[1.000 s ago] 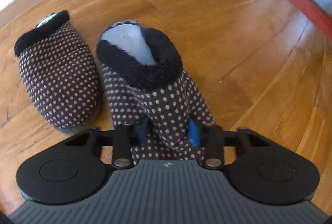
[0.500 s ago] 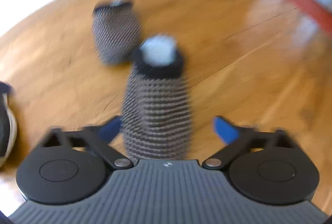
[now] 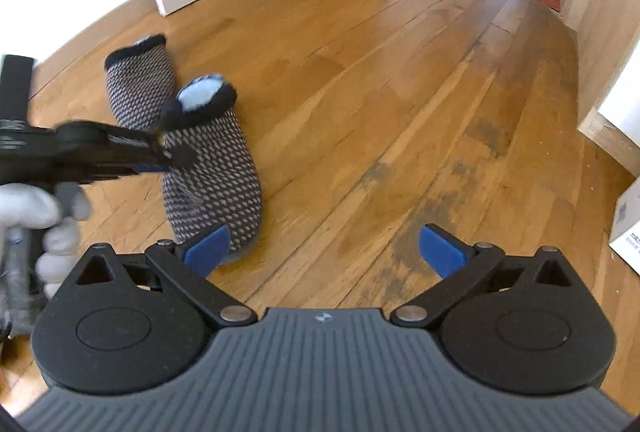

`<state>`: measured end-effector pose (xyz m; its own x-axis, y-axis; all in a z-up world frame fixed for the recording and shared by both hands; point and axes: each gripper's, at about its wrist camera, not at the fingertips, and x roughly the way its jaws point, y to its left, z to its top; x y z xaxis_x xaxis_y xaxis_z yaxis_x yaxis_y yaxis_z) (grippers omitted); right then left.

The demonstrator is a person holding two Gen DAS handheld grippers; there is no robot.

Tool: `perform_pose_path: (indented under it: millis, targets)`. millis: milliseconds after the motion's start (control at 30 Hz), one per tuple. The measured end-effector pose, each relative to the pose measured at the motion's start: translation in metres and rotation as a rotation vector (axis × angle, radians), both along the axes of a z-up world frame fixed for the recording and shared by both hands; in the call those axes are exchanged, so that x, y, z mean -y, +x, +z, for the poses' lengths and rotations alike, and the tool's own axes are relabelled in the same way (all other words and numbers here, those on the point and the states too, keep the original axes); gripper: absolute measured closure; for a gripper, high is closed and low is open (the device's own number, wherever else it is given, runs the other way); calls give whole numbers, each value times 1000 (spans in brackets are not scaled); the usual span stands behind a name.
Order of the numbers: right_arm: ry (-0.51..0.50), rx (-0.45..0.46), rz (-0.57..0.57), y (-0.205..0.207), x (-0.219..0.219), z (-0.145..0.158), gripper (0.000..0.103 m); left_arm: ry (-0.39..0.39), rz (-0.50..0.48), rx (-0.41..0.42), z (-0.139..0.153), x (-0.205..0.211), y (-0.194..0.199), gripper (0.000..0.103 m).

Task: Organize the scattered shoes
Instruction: 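Carry both knit slippers toward the shoe row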

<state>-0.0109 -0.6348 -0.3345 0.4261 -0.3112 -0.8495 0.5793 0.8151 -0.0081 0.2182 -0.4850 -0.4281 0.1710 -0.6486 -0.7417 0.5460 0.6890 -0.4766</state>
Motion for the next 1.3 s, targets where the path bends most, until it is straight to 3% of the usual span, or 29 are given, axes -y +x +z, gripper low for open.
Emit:
perform_pose_path:
  millis: [133, 267, 333, 400, 500, 600, 633, 667, 700, 733, 800, 867, 1033, 1133, 1300]
  targets:
    - [30, -13, 106, 6, -21, -3, 1, 14, 130, 0, 9, -39, -21, 90]
    - [64, -25, 220, 19, -41, -14, 1, -23, 97, -144, 1, -57, -19, 79]
    - [96, -13, 244, 25, -48, -18, 1, -60, 101, -156, 8, -75, -13, 55]
    - [131, 16, 251, 37, -51, -21, 1, -93, 128, -104, 28, -110, -6, 40]
    - [132, 53, 279, 73, -60, -32, 1, -93, 168, -52, 48, -162, 2, 38]
    - [71, -1, 287, 120, -71, -60, 1, -40, 211, -43, 56, -208, 3, 37]
    - [44, -43, 292, 134, -75, -71, 14, -26, 225, -39, 58, -217, 2, 37]
    - [14, -104, 299, 145, -79, -85, 42, -16, 237, -37, 60, -227, 2, 37]
    - [-11, -133, 308, 152, -84, -91, 45, -8, 247, -37, 62, -240, 2, 37]
    - [-31, -129, 317, 152, -90, -89, 65, -5, 252, -37, 64, -247, 1, 37]
    - [-70, -110, 347, 146, -105, -72, 72, -1, 262, -25, 69, -269, -1, 37]
    - [-89, -81, 400, 136, -122, -56, 73, 6, 273, -8, 70, -292, -3, 37]
    - [-63, 5, 722, 146, -182, -27, 73, 35, 316, -11, 77, -331, -8, 37]
    - [-33, 49, 856, 185, -214, -32, 73, 50, 317, 3, 83, -346, -12, 37]
    - [-22, 29, 991, 241, -250, -56, 73, 29, 332, 36, 95, -354, -14, 37]
